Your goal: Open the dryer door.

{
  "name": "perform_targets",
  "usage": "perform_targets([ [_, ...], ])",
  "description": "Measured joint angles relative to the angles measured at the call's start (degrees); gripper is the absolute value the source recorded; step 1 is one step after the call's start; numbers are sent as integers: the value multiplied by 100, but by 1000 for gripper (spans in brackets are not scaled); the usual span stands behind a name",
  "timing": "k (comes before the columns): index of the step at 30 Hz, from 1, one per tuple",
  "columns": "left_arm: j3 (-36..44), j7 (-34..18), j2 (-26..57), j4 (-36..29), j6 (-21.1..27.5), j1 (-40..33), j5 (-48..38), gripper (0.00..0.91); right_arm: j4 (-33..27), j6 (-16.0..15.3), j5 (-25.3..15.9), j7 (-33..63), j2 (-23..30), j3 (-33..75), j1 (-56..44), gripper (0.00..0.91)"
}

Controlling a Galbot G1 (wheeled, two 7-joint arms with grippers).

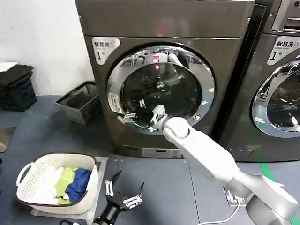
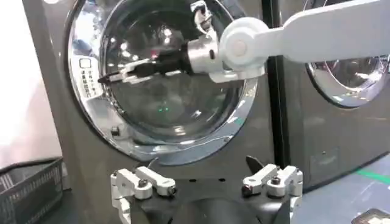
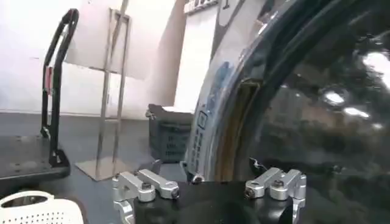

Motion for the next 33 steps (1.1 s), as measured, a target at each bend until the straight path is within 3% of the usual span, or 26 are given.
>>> perform_targets([
  [17, -23, 3, -3, -34, 8, 3, -16, 907, -488, 145, 3, -357, 273, -62, 220, 907],
  [33, -31, 4, 2, -34, 15, -11, -29, 907, -514, 318, 58, -969, 202, -148, 249, 907],
])
